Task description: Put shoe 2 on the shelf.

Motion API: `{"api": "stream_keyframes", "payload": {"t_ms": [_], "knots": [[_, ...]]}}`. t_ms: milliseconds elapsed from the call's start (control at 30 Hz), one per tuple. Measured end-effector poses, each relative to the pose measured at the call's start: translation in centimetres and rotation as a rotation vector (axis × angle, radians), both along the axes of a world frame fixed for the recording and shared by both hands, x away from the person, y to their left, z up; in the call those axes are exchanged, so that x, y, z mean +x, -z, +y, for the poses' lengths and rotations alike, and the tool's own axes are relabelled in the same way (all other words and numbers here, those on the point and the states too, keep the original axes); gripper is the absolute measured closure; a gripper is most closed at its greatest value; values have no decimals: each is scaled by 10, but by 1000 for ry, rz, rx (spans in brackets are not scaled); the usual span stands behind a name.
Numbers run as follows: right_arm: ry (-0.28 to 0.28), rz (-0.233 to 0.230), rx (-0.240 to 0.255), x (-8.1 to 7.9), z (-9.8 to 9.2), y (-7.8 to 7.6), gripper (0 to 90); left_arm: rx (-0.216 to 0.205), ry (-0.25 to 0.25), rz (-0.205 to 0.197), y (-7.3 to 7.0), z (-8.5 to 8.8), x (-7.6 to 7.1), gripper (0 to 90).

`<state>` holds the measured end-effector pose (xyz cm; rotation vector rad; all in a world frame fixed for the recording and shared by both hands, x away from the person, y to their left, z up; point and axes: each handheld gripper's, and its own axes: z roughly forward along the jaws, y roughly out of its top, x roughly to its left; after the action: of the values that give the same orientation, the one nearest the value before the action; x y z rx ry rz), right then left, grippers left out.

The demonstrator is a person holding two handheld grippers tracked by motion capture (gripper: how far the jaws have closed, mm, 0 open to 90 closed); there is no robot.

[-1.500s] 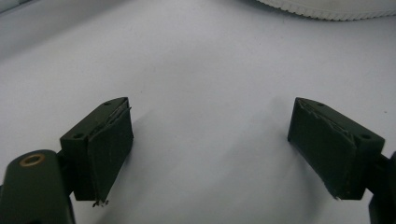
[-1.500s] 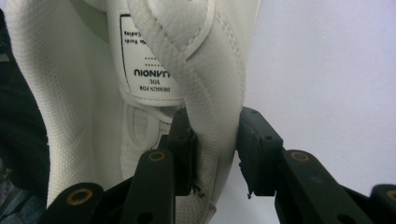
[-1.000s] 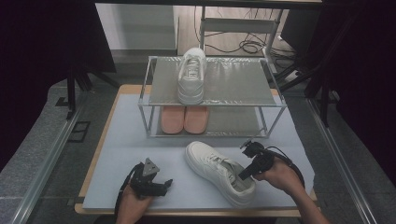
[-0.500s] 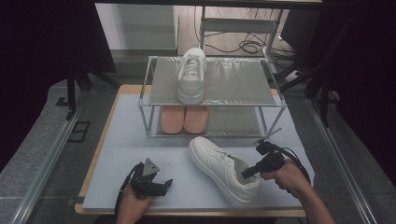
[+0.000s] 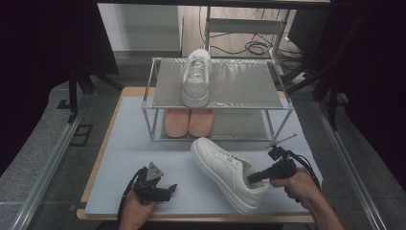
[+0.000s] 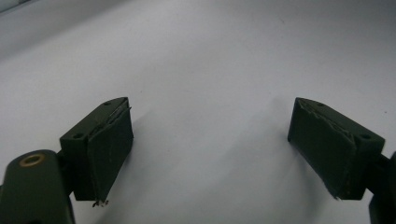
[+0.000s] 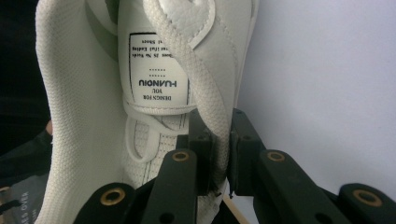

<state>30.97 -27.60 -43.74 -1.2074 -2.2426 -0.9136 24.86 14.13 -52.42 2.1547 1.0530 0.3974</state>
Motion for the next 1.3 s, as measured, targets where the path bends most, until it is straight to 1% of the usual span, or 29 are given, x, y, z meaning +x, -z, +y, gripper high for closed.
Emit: {"api": "stream_keyframes", "payload": {"t_ms": [33,300,533,633,733,933,1067,1167,1300], "knots": [[7,-4,12,-1,-1,-1,827,0,0,0,0,0,0,140],[6,-17,83,-7,-4,-16,827,2,1,1,0,0,0,139],[11,-37,148,-12,-8,-32,827,0,0,-2,0,0,0,139],[15,-38,173,-13,-10,-39,827,1,0,0,0,0,0,139],[22,-53,186,-14,-12,-46,826,0,0,-1,0,0,0,139],[39,-60,224,-15,-18,-60,826,1,1,1,0,0,0,139],[55,-78,229,-15,-21,-71,827,1,1,0,0,0,0,139],[69,-85,239,-14,-25,-78,827,1,1,-1,0,0,0,140],[98,-88,268,-11,-30,-86,826,-3,-1,-1,0,0,0,140]]}}
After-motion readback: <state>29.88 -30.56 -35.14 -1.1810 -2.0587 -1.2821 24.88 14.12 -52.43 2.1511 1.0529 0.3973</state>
